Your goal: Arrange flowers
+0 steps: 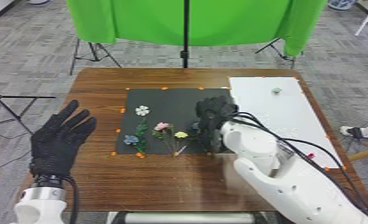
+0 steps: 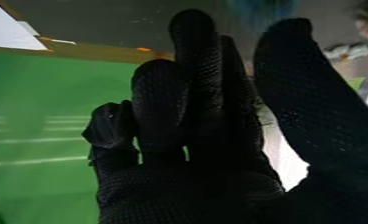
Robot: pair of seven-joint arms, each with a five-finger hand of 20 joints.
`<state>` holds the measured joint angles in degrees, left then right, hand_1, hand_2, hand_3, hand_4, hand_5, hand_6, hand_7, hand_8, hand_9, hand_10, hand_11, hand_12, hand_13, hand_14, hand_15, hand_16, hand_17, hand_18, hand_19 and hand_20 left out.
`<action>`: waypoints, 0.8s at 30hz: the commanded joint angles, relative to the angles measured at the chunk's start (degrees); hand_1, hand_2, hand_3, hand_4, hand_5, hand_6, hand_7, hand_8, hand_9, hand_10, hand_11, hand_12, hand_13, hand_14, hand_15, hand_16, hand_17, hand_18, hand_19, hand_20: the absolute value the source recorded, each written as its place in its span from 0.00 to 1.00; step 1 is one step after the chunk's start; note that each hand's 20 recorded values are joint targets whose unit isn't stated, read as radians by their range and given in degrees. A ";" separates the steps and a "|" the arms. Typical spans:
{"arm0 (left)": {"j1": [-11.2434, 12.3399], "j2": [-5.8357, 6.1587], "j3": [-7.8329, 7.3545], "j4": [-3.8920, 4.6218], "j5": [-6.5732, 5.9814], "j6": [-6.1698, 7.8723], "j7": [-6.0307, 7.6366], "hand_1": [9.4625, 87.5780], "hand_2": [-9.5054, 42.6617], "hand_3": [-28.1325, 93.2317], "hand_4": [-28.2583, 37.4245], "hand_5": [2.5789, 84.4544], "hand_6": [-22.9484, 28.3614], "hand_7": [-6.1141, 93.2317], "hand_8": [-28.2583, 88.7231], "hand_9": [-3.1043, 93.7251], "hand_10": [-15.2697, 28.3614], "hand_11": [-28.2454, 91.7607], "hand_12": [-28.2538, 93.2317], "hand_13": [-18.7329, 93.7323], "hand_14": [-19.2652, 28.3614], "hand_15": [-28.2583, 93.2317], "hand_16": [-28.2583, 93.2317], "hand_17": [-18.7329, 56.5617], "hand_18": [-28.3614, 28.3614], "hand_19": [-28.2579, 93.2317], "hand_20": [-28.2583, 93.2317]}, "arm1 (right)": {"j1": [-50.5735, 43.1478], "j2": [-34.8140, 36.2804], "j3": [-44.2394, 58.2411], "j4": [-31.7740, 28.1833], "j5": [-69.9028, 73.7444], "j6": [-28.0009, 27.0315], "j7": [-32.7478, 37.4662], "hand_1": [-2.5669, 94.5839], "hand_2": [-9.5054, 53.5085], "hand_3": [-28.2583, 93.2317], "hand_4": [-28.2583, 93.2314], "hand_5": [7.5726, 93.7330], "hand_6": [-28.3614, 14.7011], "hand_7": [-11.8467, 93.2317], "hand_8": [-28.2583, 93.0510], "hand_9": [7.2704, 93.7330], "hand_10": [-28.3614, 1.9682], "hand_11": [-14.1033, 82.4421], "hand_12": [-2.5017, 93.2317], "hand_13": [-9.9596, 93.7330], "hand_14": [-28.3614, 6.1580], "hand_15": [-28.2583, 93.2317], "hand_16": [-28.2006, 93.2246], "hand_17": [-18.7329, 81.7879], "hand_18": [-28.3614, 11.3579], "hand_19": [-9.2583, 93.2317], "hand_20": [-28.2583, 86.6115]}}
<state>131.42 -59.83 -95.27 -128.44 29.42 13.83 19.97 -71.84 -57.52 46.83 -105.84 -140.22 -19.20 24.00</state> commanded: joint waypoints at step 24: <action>-0.99 0.13 1.24 0.48 0.29 -0.59 -0.51 0.19 0.30 0.89 0.07 0.43 0.64 0.20 0.16 0.40 0.83 0.46 0.32 0.41 1.00 0.68 0.15 0.14 0.96 0.70 0.36 | 26.96 5.67 -9.83 32.82 23.84 2.96 23.64 0.36 0.00 0.91 0.00 0.39 0.69 0.26 0.13 0.40 0.29 0.30 0.17 0.47 0.33 0.84 0.27 0.32 0.15 0.92 0.73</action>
<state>130.82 -58.81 -94.12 -128.47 29.30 13.90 21.06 -43.47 -49.37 36.58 -75.87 -115.50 -13.96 45.30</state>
